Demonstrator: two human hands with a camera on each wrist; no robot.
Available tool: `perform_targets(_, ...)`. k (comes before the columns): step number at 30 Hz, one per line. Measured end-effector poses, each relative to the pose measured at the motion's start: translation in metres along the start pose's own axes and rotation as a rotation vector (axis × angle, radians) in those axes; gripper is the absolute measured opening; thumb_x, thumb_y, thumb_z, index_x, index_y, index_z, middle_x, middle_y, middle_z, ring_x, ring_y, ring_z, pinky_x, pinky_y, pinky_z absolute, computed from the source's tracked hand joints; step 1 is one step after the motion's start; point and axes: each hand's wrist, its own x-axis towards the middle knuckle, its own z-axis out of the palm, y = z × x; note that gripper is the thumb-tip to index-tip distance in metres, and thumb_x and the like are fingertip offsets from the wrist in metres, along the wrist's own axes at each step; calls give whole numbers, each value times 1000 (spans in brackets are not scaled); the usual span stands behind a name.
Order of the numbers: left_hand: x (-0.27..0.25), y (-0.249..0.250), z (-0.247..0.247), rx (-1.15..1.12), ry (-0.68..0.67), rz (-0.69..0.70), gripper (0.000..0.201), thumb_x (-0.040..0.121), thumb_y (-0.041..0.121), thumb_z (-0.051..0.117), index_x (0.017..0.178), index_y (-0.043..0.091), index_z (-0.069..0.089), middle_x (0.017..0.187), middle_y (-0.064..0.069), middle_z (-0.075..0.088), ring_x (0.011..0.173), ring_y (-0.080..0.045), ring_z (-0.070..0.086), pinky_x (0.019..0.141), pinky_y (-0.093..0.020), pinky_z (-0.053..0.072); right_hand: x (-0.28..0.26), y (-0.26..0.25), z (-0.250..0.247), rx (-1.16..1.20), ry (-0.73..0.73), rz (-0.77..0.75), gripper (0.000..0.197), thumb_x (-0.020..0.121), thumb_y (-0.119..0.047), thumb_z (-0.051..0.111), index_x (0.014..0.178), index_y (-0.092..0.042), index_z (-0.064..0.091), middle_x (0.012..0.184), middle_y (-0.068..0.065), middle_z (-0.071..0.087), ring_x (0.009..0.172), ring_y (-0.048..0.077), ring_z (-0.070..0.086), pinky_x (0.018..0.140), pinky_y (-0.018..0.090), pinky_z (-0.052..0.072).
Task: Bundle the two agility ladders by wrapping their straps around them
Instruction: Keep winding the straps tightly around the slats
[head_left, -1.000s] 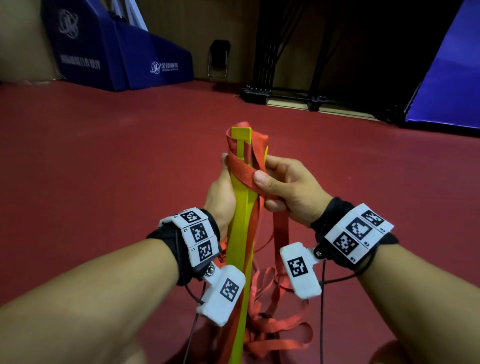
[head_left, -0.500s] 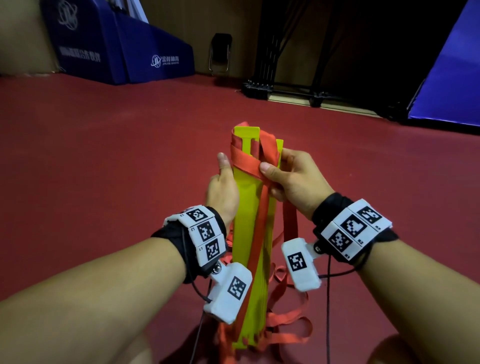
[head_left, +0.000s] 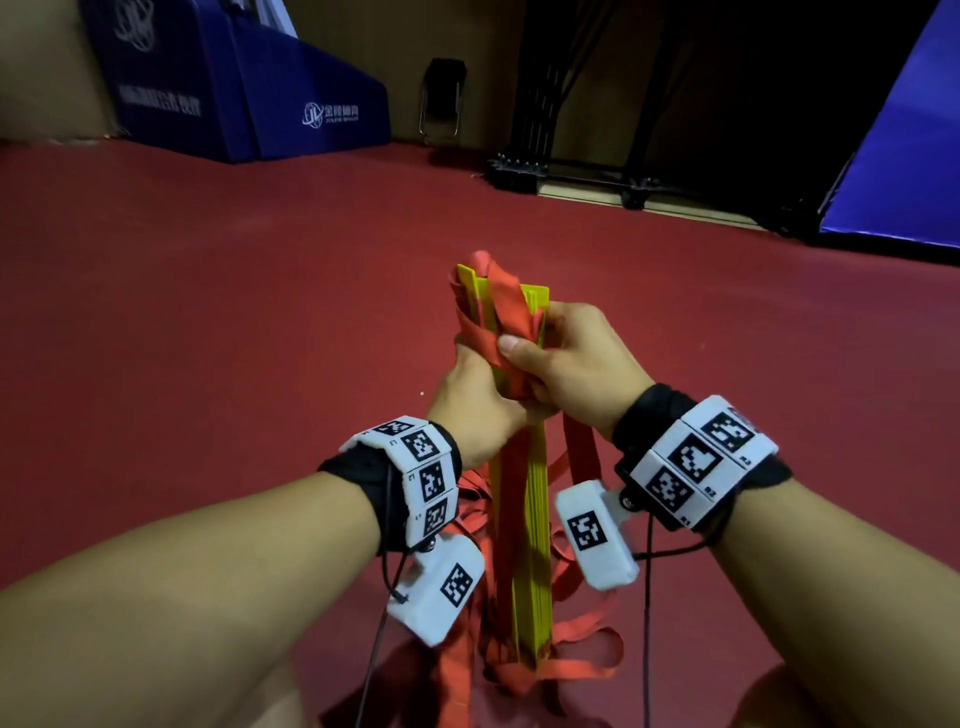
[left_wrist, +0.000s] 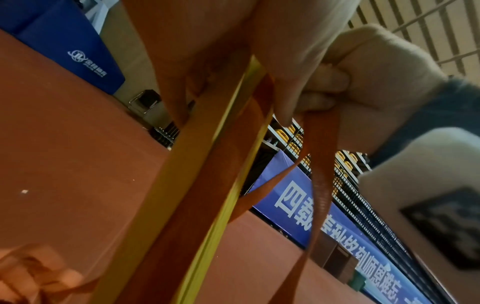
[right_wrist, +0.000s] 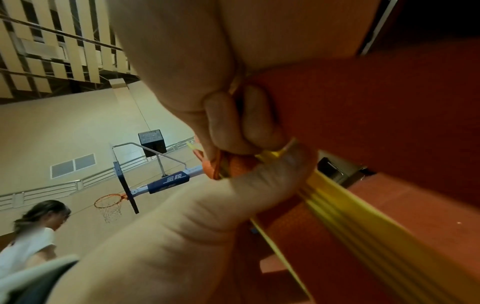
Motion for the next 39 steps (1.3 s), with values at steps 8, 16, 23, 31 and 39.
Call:
perform_targets(8,7,-1,3,-63,68,-5,57,48,36,69,105,36,66,86,12,73,80,-9,70,70,-35,57,0,-3,-8,-163,-50,-71,16,89,-35,72,94,-19,74,88,-5,76,83,6,71,81,37,58)
perform_targets(16,14,-4,-7,-202,61,-91,69,30,19,57,99,20,60,77,-2,58,72,-27,56,60,-40,42,-4,6,-32,7,-166,-95,11,94,-14,68,105,-11,69,93,-4,74,59,-3,56,59,20,46)
perform_targets(23,5,14,-8,-454,-92,-62,70,27,6,54,97,4,62,64,-12,53,59,-27,53,58,-34,42,0,14,-34,22,-144,-237,20,91,-12,69,112,-13,66,105,-1,70,88,1,64,83,27,51)
perform_targets(31,-1,13,-8,-619,-192,-72,87,36,-2,45,122,-18,48,76,-23,55,63,-32,56,61,-31,45,-3,15,-29,311,-204,-156,38,95,1,60,131,7,47,101,11,68,56,25,66,55,25,53)
perform_targets(39,7,7,-12,-432,-108,-68,56,56,13,63,111,8,67,93,-17,70,85,-31,63,79,-43,53,6,18,-22,188,-100,-114,28,94,-1,64,121,-7,57,98,-5,67,73,-9,61,63,9,45)
